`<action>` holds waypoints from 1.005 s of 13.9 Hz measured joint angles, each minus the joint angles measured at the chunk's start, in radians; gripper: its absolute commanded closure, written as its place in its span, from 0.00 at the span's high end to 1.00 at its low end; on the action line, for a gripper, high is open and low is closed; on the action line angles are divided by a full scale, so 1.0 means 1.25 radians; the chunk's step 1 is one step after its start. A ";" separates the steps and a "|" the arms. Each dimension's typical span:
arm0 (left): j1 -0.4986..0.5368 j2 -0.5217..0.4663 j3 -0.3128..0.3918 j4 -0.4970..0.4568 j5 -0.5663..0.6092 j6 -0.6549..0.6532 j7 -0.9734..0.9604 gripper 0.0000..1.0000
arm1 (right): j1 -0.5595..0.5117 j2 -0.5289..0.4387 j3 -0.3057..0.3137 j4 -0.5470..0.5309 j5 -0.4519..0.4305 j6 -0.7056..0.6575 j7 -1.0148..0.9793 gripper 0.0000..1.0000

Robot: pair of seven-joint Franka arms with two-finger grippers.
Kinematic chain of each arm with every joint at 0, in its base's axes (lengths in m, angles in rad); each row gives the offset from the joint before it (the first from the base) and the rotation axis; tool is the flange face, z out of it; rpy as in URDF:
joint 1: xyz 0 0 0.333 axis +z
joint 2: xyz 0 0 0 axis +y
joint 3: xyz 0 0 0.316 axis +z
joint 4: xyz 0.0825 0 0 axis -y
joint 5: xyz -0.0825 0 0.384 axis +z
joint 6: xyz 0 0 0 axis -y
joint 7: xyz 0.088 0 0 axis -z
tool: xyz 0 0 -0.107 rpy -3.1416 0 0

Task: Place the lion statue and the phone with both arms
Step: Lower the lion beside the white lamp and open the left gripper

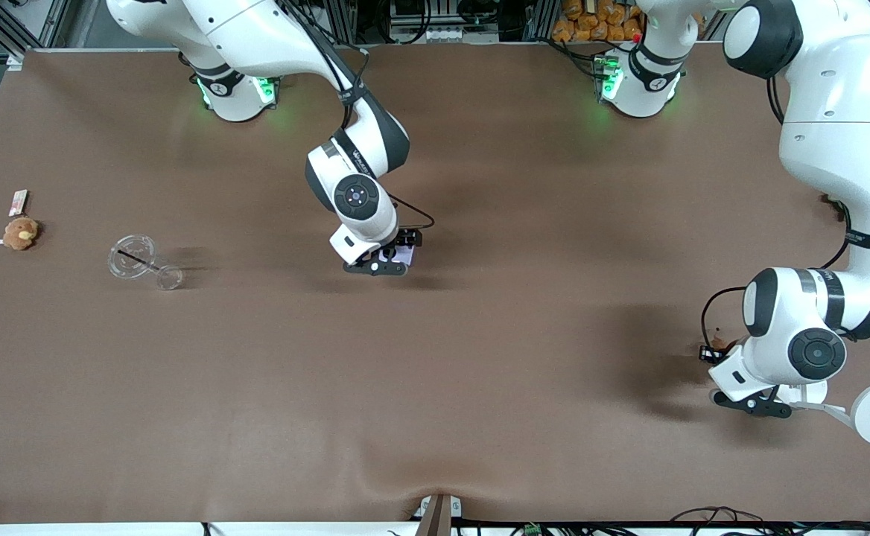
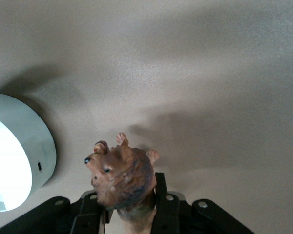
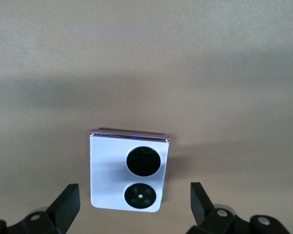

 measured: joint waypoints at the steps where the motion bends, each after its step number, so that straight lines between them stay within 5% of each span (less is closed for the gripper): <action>1: 0.000 0.001 0.002 0.000 0.000 0.001 0.008 0.00 | 0.000 0.002 0.000 0.000 -0.001 0.006 0.011 1.00; 4: 0.000 0.006 0.008 0.000 0.000 0.001 0.016 0.00 | 0.000 0.017 -0.002 -0.004 -0.004 0.041 0.024 1.00; 5: 0.001 0.007 0.011 0.000 0.000 0.001 0.017 0.34 | 0.000 0.024 -0.002 -0.004 -0.005 0.049 0.030 1.00; 6: 0.002 0.008 0.013 0.000 0.000 0.001 0.017 0.99 | 0.000 0.029 -0.002 -0.004 -0.005 0.054 0.035 1.00; 14: 0.006 0.007 0.015 0.012 0.000 0.002 0.016 1.00 | 0.015 0.052 -0.001 -0.004 -0.007 0.083 0.067 1.00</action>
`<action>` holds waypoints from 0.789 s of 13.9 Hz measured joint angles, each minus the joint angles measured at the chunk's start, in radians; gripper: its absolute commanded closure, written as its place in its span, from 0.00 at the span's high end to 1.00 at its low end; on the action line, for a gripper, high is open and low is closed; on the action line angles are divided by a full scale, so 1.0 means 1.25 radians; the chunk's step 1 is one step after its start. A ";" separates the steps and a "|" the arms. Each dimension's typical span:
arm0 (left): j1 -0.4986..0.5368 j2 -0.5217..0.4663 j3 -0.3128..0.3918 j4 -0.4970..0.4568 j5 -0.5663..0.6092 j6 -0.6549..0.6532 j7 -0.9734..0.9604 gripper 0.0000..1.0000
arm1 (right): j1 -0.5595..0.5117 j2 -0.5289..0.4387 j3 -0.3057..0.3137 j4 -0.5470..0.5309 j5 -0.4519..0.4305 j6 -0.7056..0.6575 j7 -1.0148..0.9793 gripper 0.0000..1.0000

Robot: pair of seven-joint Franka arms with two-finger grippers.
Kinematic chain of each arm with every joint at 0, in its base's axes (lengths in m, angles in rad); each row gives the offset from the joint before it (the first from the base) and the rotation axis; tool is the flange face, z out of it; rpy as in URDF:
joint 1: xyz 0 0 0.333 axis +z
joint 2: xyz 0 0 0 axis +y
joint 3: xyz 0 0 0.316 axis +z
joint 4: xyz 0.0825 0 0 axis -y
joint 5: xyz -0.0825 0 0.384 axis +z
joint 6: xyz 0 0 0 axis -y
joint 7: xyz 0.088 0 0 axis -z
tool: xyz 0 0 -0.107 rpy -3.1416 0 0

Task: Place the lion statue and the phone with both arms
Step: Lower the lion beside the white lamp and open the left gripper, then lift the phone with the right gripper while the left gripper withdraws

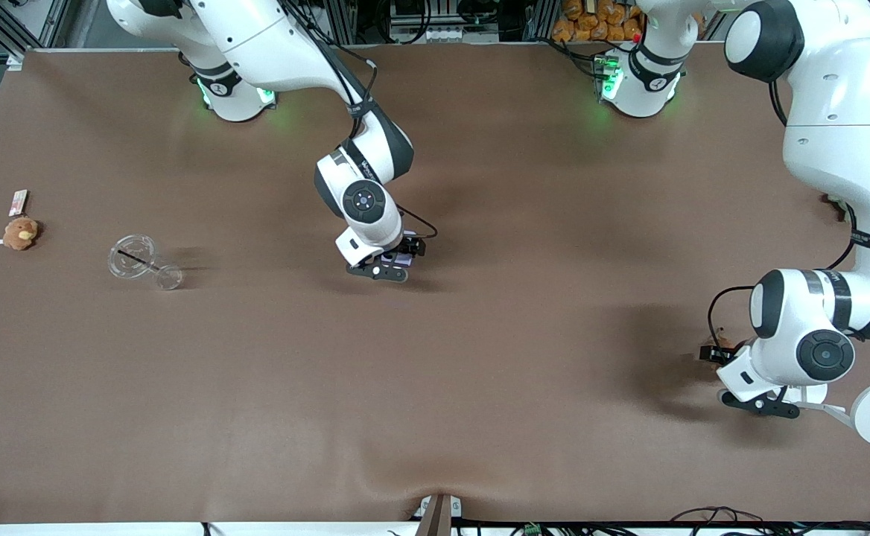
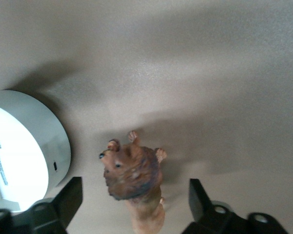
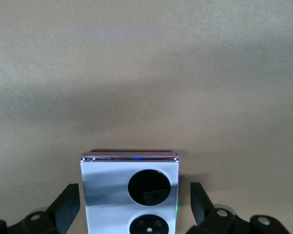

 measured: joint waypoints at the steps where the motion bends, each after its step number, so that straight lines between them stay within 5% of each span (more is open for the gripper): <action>1: 0.001 -0.003 0.000 0.003 0.000 -0.002 0.000 1.00 | 0.001 0.002 0.000 0.000 0.000 0.002 0.002 1.00; 4: 0.001 -0.058 -0.013 0.010 0.000 -0.086 -0.007 1.00 | 0.006 0.013 0.000 0.000 0.000 0.017 0.020 1.00; 6: 0.000 -0.128 -0.029 0.012 0.000 -0.177 -0.010 1.00 | 0.012 0.021 0.000 -0.001 0.000 0.029 0.029 0.13; 7: -0.001 -0.165 -0.036 0.012 -0.003 -0.221 -0.010 1.00 | 0.013 0.021 0.000 0.001 -0.001 0.031 0.029 0.00; 11: -0.003 -0.283 -0.051 0.011 -0.057 -0.353 -0.010 1.00 | 0.013 0.018 -0.001 0.003 -0.001 0.026 0.030 0.00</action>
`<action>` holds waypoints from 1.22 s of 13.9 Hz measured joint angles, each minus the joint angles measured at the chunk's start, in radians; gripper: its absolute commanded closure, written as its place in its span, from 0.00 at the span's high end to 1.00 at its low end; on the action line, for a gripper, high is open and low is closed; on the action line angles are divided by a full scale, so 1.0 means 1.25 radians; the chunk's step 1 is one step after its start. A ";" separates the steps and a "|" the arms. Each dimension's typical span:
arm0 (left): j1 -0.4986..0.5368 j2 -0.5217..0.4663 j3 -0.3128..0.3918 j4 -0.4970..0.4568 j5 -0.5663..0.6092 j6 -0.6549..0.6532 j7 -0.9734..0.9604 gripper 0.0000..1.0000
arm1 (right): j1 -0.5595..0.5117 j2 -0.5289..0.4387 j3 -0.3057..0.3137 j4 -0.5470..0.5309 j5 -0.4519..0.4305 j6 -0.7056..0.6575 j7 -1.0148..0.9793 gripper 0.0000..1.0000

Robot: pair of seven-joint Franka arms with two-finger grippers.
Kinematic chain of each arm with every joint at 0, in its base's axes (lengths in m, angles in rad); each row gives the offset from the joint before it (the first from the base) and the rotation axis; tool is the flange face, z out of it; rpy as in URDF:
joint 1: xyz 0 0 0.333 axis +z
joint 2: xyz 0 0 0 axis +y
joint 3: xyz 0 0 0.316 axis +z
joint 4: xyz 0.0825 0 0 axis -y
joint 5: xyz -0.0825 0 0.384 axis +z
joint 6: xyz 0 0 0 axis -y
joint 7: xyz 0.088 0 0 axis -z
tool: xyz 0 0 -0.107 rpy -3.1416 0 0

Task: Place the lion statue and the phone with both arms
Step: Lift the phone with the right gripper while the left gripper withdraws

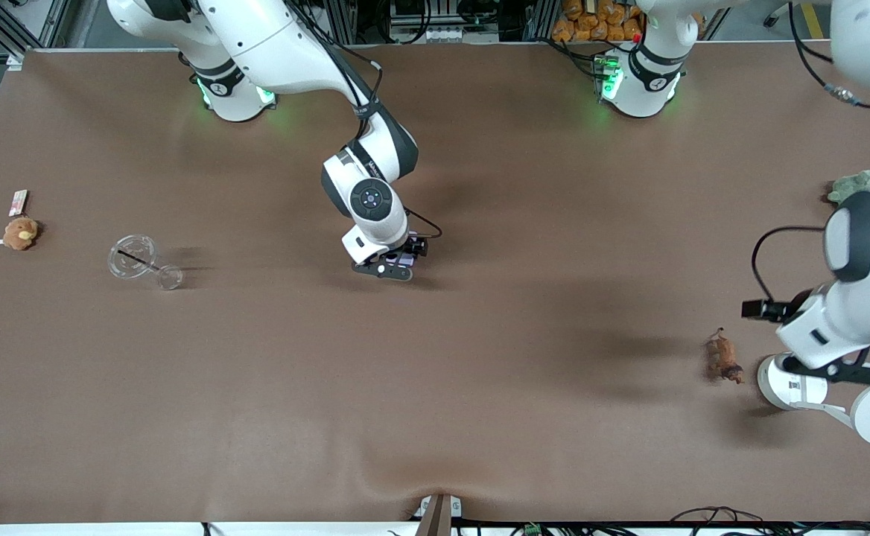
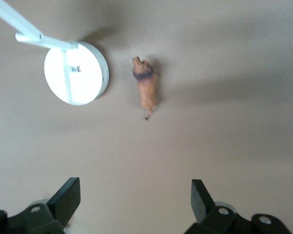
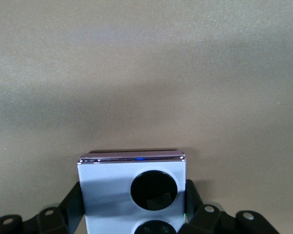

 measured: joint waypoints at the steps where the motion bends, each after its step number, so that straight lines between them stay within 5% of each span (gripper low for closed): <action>1: 0.000 -0.024 -0.001 0.000 -0.019 -0.031 -0.001 1.00 | 0.000 -0.001 -0.002 0.005 0.000 -0.013 0.000 0.00; 7: 0.001 -0.163 0.006 -0.022 -0.134 -0.158 -0.038 1.00 | -0.018 -0.036 -0.074 0.093 -0.001 -0.174 0.001 0.00; 11: -0.107 -0.292 0.105 -0.122 -0.175 -0.163 -0.064 1.00 | -0.064 -0.042 -0.138 0.095 -0.002 -0.210 -0.085 0.00; 17: -0.129 -0.394 0.124 -0.182 -0.175 -0.165 -0.063 1.00 | -0.180 -0.053 -0.154 0.094 -0.002 -0.262 -0.232 0.00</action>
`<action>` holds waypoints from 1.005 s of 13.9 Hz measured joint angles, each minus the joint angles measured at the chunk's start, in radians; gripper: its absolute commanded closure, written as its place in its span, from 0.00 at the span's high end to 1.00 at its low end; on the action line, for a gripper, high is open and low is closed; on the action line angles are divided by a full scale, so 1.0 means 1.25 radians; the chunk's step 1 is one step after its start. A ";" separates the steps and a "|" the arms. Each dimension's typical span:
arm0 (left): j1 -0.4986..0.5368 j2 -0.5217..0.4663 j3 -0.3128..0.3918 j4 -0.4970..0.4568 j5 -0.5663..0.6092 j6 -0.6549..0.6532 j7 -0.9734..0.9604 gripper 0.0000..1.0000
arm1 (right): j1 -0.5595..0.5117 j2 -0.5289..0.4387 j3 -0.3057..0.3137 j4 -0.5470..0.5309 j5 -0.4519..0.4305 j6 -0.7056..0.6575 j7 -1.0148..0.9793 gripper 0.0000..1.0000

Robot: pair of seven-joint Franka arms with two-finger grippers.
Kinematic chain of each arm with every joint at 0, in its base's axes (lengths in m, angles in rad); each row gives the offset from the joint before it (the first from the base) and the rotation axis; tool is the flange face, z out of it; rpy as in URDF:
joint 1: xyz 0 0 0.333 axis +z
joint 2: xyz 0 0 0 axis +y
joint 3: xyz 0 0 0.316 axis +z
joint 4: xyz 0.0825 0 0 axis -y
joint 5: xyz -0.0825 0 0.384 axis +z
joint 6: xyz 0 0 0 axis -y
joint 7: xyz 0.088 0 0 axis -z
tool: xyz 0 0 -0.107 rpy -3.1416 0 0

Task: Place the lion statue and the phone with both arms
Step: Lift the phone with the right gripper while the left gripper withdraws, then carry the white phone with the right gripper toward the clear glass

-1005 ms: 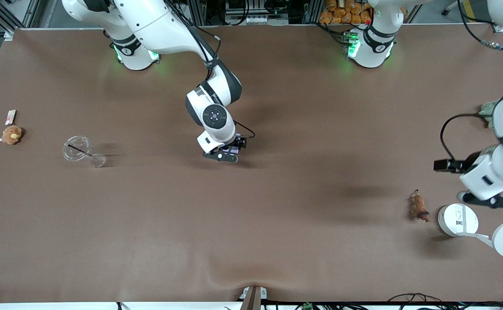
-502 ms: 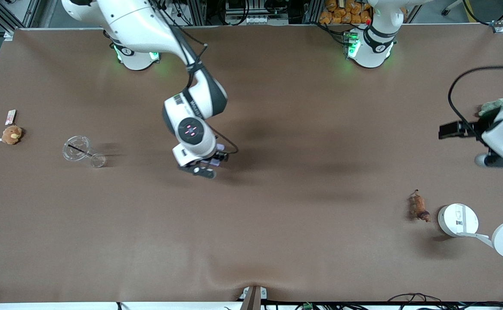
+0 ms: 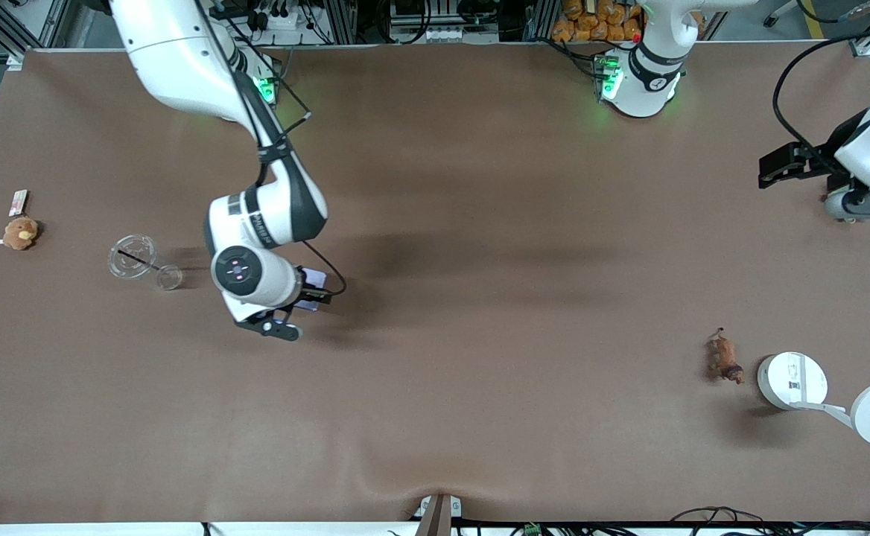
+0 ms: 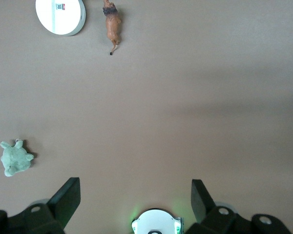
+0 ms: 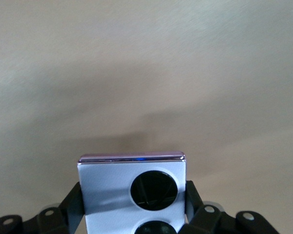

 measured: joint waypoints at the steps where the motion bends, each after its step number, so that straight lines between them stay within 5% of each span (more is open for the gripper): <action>1: 0.000 -0.006 -0.001 0.005 0.000 -0.006 0.000 1.00 | -0.016 -0.001 -0.003 -0.001 0.000 -0.003 -0.038 0.00; 10: 0.000 -0.074 -0.002 0.009 -0.002 -0.026 0.002 1.00 | -0.142 -0.010 -0.037 -0.070 0.000 0.001 -0.311 0.00; 14: 0.001 -0.074 0.000 0.006 -0.002 -0.025 -0.002 1.00 | -0.182 -0.022 -0.038 -0.153 0.000 0.089 -0.389 0.00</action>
